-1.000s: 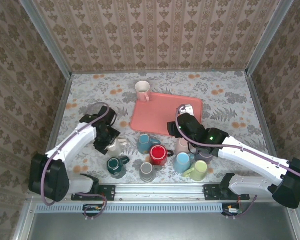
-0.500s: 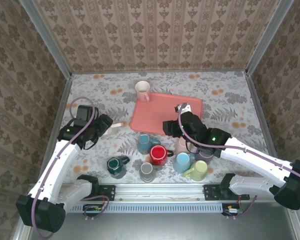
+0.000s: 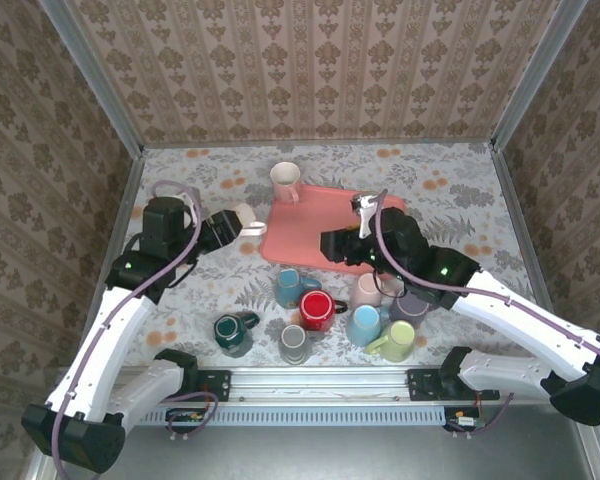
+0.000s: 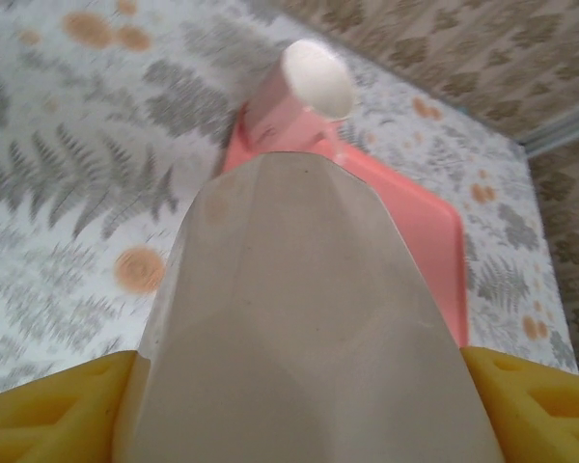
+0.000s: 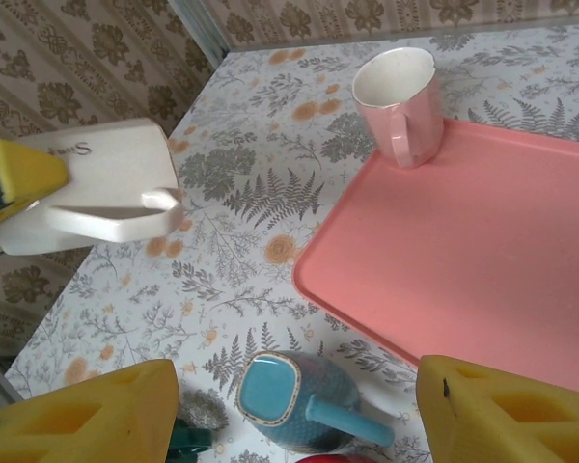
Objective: Turn the mug right side up
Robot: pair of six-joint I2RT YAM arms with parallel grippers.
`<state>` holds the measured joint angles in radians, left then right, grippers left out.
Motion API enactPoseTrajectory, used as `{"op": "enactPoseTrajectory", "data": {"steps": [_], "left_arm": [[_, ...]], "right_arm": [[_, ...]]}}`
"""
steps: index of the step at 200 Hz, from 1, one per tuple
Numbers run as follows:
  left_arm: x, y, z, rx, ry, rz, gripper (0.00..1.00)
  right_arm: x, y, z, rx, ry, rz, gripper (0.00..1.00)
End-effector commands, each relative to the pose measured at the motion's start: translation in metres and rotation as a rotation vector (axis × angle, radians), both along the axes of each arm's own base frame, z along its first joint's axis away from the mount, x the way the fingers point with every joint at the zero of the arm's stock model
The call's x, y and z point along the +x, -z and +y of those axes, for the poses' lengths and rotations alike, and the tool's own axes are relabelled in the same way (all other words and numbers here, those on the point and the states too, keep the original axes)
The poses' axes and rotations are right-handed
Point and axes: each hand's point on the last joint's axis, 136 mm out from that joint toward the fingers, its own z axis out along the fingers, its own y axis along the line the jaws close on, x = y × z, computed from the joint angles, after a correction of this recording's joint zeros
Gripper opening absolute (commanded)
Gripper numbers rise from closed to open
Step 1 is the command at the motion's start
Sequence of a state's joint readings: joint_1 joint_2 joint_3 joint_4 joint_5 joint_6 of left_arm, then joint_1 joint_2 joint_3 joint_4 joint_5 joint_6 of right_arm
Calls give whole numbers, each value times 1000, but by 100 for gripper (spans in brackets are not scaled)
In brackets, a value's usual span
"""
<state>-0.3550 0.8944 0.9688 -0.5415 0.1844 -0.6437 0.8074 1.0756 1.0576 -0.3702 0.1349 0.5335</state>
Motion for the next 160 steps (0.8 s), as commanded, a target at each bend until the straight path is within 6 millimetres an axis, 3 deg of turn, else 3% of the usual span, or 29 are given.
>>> {"op": "enactPoseTrajectory", "data": {"steps": [1, 54, 98, 160], "left_arm": [[6, -57, -18, -29, 108, -301, 25], [-1, -77, -40, -82, 236, -570, 30], [-14, -89, -59, -166, 353, -734, 28], [-33, -100, -72, -272, 460, -819, 27]], "right_arm": [[-1, -10, -13, 52, 4, 39, 67], [-4, -32, -4, 229, -118, 69, 71], [-8, -42, 34, 575, -456, 284, 72], [-5, -44, 53, 582, -557, 352, 75]]}}
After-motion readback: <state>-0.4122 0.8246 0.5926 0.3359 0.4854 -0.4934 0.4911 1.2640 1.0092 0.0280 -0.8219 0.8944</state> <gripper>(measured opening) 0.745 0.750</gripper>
